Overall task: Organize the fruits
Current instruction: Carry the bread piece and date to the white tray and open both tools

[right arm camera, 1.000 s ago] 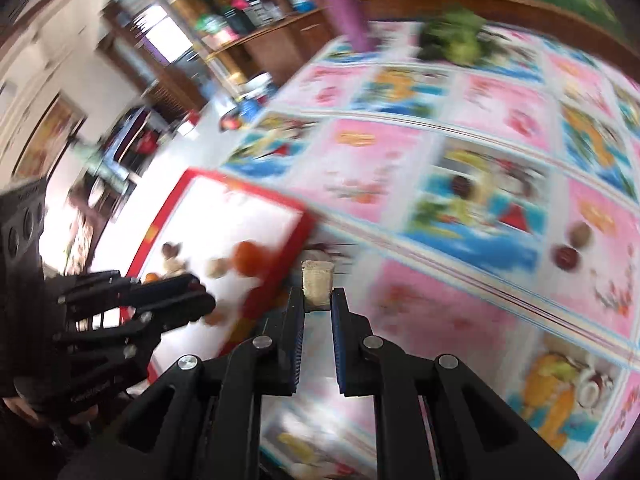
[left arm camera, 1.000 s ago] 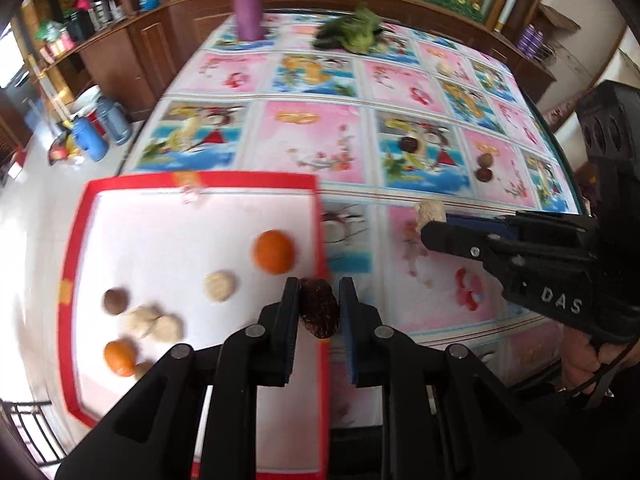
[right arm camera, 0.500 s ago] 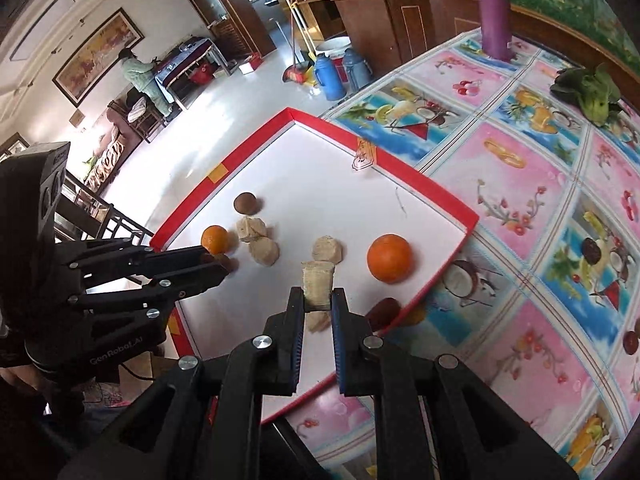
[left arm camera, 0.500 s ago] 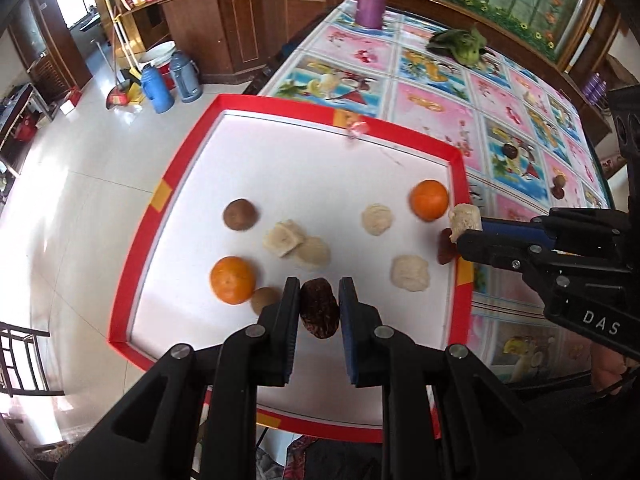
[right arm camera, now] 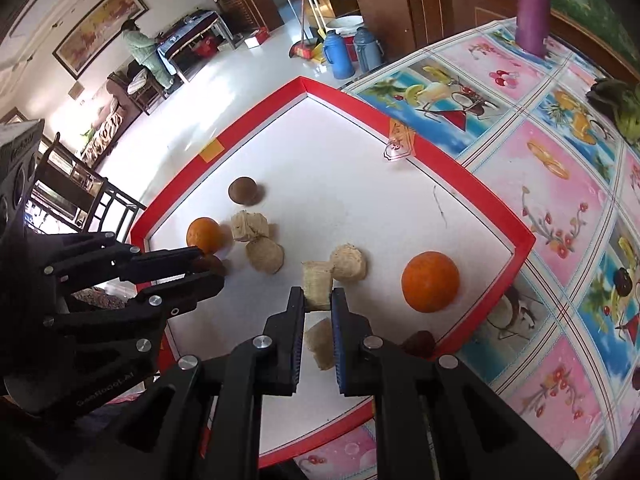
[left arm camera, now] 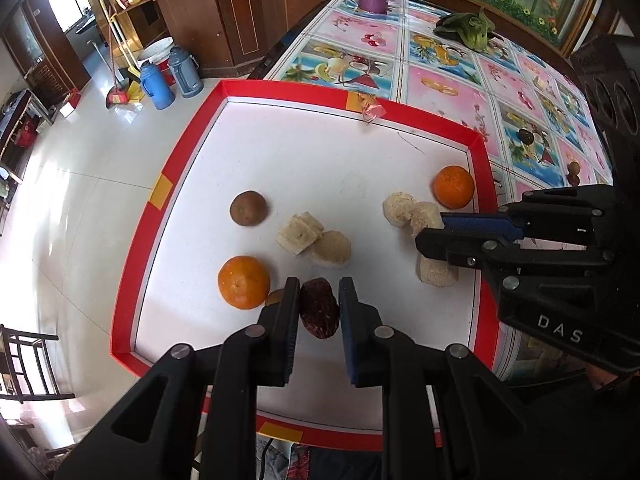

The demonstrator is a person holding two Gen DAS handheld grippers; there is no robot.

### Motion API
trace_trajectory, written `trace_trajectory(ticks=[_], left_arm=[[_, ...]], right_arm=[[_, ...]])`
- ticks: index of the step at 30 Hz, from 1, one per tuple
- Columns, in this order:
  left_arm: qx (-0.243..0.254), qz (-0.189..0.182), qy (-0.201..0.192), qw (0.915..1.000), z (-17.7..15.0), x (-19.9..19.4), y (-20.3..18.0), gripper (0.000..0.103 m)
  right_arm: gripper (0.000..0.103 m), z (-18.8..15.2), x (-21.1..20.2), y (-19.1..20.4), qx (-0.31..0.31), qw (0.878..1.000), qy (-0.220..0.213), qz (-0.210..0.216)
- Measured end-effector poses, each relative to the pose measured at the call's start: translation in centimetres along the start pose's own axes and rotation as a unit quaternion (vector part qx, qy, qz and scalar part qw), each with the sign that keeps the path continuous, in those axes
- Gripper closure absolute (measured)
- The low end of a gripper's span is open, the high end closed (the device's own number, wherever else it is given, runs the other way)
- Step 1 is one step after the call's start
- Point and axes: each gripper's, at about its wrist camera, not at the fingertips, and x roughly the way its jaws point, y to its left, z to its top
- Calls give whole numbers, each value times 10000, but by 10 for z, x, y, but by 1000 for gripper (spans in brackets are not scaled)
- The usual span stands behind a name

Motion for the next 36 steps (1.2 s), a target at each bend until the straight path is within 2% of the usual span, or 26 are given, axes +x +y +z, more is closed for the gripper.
trace_trajectory(ticks=[17,21,32,35,36], left_arm=[[333,54,413,9986,7,35,-14,82],[554,171,335,9978,12,37,-22,82],[739,330,201,9965,20,41,-32,81],[789,395,154,9960,22,42,-34,75],[797,416,131,9959,23,42,-35,66]], right_arm=[[92,0,9,-9,62,9996,139,-250],[92,3,13,-10,90,9994,159,-297],[92,2,17,-24,522,9977,261,-354],[91,1,13,-23,527,9977,251,-351],[91,0,12,-23,529,9977,253,-354]])
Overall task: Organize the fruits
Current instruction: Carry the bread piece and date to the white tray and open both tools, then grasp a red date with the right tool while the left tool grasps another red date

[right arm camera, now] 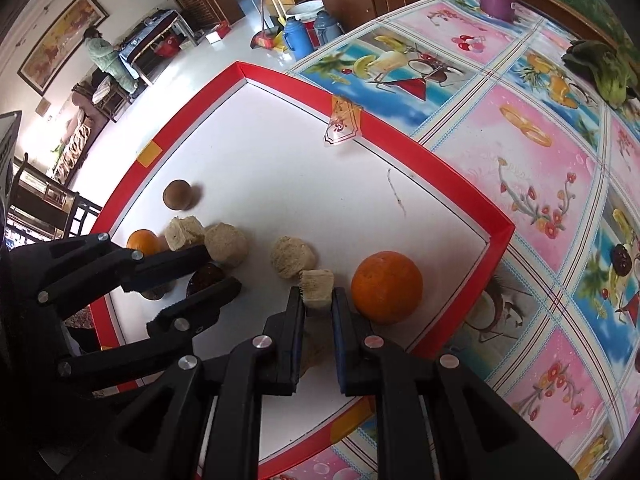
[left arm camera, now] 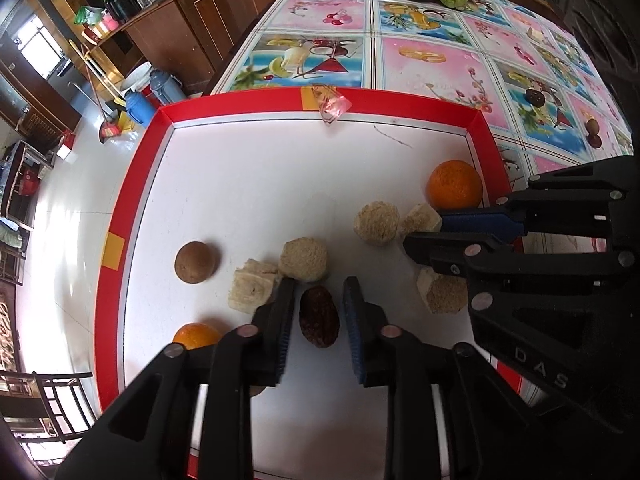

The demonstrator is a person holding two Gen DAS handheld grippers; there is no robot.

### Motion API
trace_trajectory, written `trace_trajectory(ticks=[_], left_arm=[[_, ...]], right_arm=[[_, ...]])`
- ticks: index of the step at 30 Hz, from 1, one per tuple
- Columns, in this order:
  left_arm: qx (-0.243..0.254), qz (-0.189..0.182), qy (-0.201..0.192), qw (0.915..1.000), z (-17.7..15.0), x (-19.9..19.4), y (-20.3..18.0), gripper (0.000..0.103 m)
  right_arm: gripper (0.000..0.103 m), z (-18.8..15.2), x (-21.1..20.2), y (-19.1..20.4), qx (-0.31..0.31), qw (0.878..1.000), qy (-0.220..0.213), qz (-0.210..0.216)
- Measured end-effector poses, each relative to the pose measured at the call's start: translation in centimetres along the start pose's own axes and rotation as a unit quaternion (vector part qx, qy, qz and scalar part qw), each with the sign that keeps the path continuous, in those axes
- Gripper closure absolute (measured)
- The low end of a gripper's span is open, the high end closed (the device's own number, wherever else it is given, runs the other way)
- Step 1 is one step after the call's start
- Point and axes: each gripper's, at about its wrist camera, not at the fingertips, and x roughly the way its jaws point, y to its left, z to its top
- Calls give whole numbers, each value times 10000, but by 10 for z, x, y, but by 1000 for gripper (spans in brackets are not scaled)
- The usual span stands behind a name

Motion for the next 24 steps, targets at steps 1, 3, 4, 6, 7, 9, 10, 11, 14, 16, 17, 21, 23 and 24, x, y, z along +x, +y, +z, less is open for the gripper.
trace_trajectory(ticks=[1,3,4,6,7,9,10,11,14,16,17,21,23,24], left_arm=[[-3,-24,-4,10000,1,0,0,55],[-49,-84,-20,10000,2,0,0,52],[-64,-98,-34,9999,2,0,0,52],[-129,-119,-83,9998,4,-2,2,52],[-177,-127,-114,9997,4,-4,3,52],[-306,-148,-149,9993,7,-6,7,50],[-359,-152,-157,9991,8,-7,8,49],[-411,-163,-168,9989,10,-9,10,49],[-555,-183,-238,9980,16,-16,15,48],[-691,-195,-310,9969,21,-22,22,47],[-757,-190,-351,9963,23,-25,25,47],[-996,-124,-493,9937,32,-37,38,42],[-1059,-124,-536,9929,34,-41,41,42],[-1072,-118,-551,9926,36,-43,40,42]], right_arm=[[91,-1,-1,0,7,10000,-7,10],[91,-1,-6,1,39,9999,-121,62],[91,-1,-10,0,58,9997,-219,100],[89,-2,-23,-5,151,9987,-463,177],[88,-3,-29,-8,210,9978,-595,217],[81,-4,-43,-13,318,9957,-834,246],[80,-6,-49,-17,364,9948,-926,234],[80,-8,-57,-23,423,9935,-1033,228],[80,-18,-78,-46,779,9886,-1271,211],[80,-31,-93,-71,1151,9827,-1440,150],[79,-40,-102,-88,1383,9783,-1541,48],[77,-78,-128,-152,2394,9545,-1765,-188],[77,-102,-141,-182,2855,9395,-1866,-306],[77,-111,-145,-191,3004,9342,-1886,-372]])
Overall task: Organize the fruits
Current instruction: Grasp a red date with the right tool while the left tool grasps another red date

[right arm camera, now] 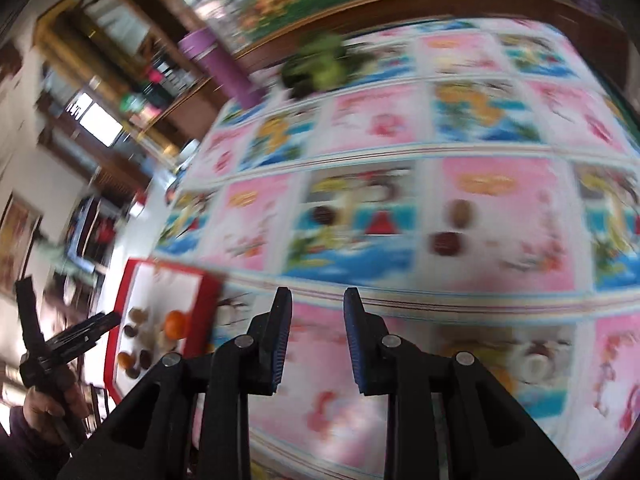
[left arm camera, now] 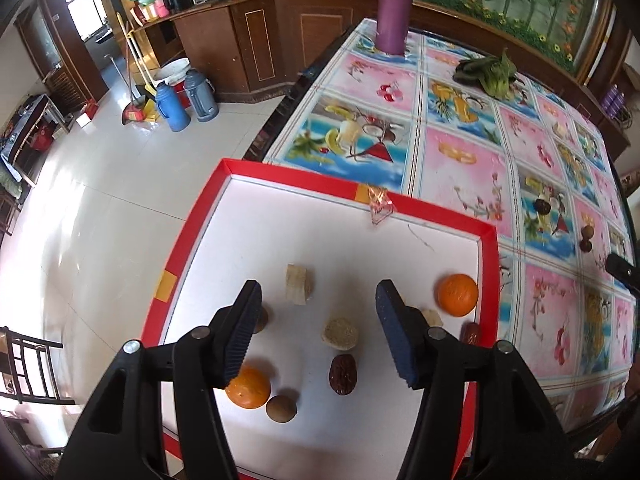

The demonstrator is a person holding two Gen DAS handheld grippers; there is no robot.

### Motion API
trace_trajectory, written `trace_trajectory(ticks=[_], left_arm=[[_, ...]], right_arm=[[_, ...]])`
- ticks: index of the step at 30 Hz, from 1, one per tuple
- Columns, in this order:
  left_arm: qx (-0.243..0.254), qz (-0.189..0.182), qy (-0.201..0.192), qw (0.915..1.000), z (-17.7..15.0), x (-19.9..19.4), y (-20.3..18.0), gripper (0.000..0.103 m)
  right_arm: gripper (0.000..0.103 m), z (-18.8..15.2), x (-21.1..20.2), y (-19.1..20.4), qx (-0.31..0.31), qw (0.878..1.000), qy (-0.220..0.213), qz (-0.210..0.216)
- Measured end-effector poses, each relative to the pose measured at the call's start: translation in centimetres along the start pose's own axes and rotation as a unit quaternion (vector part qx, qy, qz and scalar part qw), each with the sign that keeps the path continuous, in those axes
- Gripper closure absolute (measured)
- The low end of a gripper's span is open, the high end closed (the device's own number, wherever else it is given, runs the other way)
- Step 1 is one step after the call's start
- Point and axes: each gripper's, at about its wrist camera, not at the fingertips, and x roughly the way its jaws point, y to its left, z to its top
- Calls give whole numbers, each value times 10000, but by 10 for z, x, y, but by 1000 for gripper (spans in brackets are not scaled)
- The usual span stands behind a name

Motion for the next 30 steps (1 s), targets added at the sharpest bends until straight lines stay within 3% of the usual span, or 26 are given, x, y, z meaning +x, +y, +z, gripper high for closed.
trace_trajectory(ticks=[6,14,19,30], left_arm=[[250,-202,-95,9994,8,-8,-32,41],[1075,-885,-26,9902,3,-4,-129,39],[1313,-1121,101,9849,-3,2,-170,39],[1500,-929,99,9843,35,35,-213,39]], right_arm=[[77,-8,-26,-56,586,9972,-150,-439],[77,-22,-34,-86,843,9946,9,-605],[77,-12,-25,-85,587,9963,129,-613],[75,26,15,-72,-602,9939,596,-701]])
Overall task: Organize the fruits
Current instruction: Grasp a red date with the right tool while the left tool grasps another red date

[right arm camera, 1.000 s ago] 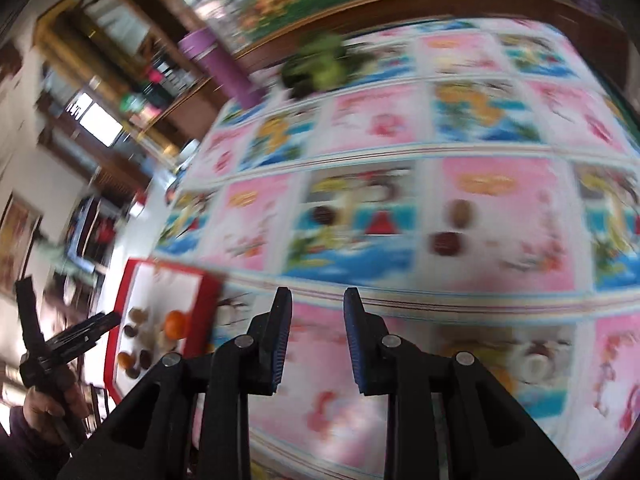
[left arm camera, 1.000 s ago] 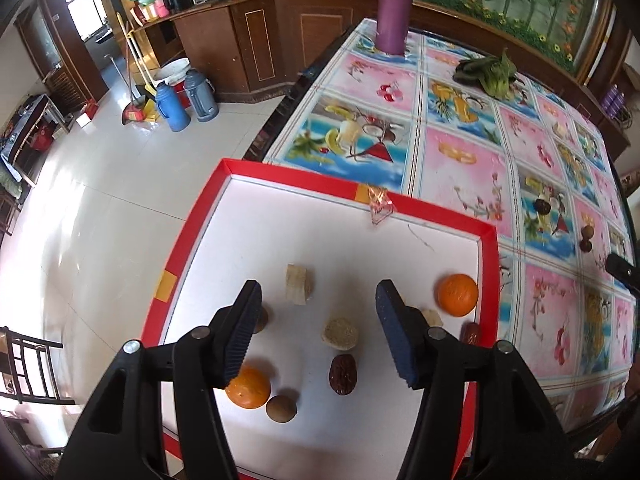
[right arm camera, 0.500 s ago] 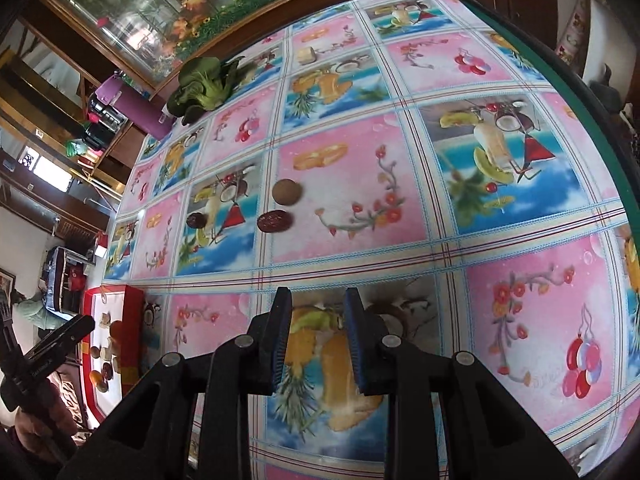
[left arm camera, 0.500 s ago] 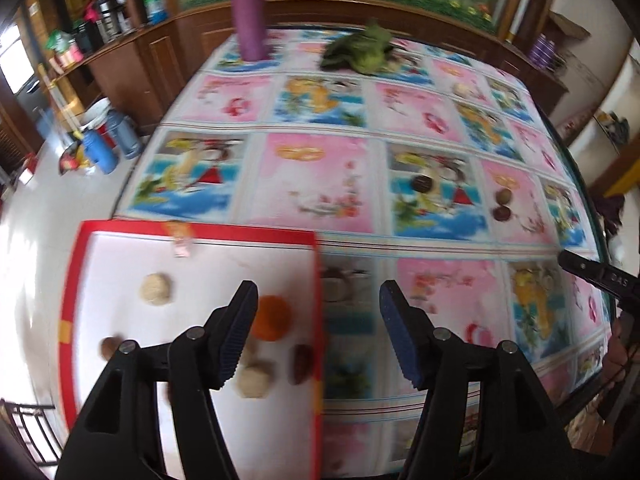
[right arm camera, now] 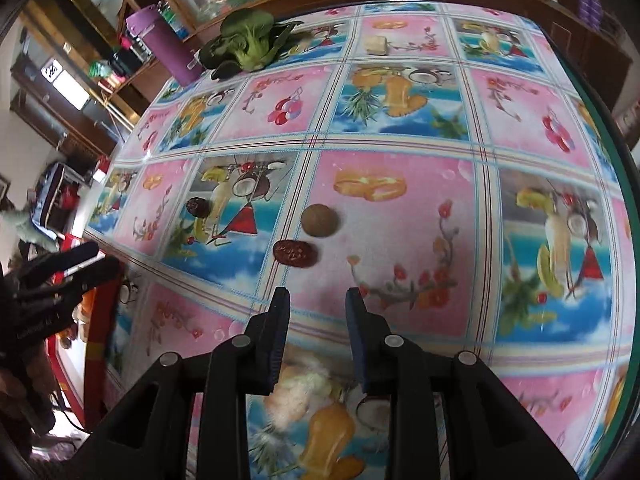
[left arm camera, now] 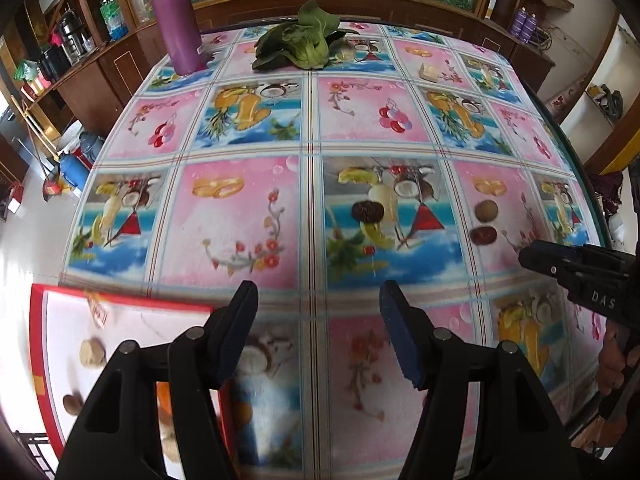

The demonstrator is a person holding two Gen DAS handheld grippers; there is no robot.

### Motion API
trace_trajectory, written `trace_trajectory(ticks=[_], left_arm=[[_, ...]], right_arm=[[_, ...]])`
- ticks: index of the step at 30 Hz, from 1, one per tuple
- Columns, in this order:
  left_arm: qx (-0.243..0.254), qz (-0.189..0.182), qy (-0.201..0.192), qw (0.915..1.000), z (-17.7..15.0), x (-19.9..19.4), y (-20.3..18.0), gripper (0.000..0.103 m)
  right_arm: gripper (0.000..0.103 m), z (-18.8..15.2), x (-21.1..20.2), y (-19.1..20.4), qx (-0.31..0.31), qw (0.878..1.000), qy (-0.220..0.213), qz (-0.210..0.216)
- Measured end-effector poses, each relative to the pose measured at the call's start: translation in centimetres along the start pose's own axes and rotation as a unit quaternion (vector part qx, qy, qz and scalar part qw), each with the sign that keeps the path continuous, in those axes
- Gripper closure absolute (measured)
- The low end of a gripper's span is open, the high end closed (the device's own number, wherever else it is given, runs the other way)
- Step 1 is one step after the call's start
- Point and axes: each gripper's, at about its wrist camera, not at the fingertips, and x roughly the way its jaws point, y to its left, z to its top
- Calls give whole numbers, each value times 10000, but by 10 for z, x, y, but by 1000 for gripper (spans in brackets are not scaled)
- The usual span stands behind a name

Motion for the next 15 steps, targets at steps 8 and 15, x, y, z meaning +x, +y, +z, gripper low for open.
trace_trajectory(ticks=[8,15], left_arm=[[-68,-48,-29,10000,30,30,-8,39],[-92,-152,52,9998,50,55,-10,39]], right_arm=[[75,25,10,-5,52,10000,-33,54],[75,32,18,3,-82,9999,-54,104]])
